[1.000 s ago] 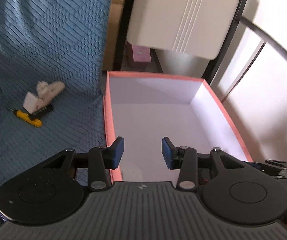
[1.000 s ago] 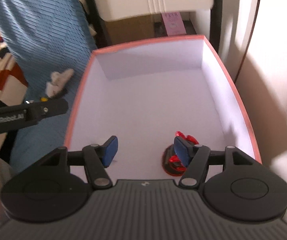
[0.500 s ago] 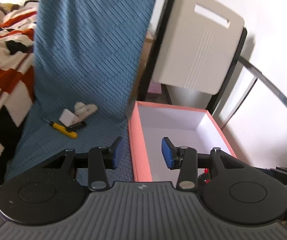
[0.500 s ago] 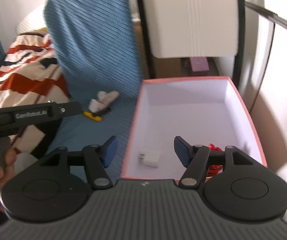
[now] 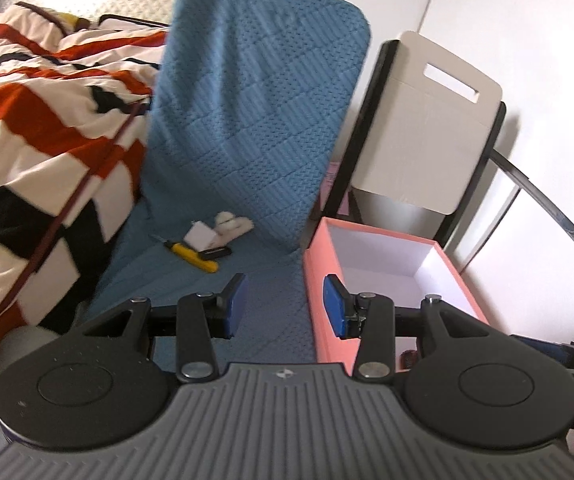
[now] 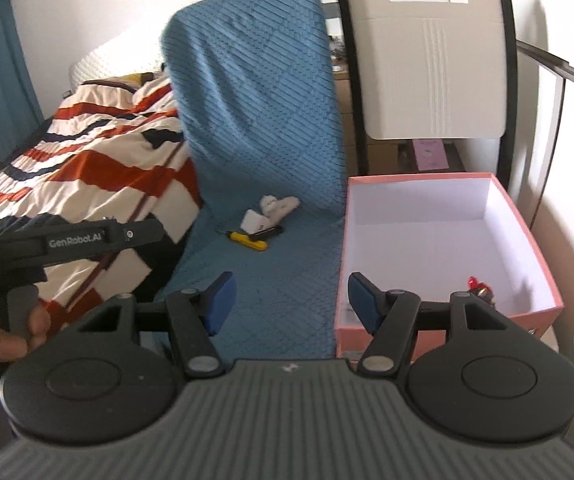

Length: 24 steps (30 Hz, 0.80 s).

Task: Organize rigid objects
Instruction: 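Withdraw both grippers from the box back toward the chair seat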

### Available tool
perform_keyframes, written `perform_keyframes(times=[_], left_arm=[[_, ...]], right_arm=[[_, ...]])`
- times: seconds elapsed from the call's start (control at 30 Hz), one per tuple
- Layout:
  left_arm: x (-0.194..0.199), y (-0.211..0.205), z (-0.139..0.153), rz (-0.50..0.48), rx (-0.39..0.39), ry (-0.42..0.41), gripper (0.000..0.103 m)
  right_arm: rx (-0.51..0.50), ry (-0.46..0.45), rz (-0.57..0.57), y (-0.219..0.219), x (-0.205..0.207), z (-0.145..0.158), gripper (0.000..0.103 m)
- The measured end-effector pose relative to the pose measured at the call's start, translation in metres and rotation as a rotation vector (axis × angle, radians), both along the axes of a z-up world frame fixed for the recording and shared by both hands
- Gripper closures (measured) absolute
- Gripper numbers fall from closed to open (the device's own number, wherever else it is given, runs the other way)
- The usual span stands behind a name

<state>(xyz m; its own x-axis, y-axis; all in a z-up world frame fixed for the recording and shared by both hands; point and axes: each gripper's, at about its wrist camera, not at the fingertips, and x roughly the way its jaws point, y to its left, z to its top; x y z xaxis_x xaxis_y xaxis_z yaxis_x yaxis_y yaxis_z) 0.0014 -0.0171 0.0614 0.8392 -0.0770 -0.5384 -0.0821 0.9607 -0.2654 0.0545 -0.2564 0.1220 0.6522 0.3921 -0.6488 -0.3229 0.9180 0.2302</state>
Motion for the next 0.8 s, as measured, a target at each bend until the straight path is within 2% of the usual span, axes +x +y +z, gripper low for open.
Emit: perform_keyframes(times=[0.23,0.47,0.8], left_arm=[[-0.03,0.021,-0.015,0.02,-0.009,0.022,0.055],[-0.053,0.034,-0.027,0.037,-0.001,0.007,0.055],[-0.057,0.05,-0.038,0.024,-0.042,0.014,0.054]], right_arm=[[-0.008,-0.013,0.013,0.023,-0.033,-0.003,0.038],[-0.015,-0.007,0.023,0.04,-0.055,-0.005,0.038],[-0.024,-0.025,0.025,0.062,-0.068,-0.01,0.038]])
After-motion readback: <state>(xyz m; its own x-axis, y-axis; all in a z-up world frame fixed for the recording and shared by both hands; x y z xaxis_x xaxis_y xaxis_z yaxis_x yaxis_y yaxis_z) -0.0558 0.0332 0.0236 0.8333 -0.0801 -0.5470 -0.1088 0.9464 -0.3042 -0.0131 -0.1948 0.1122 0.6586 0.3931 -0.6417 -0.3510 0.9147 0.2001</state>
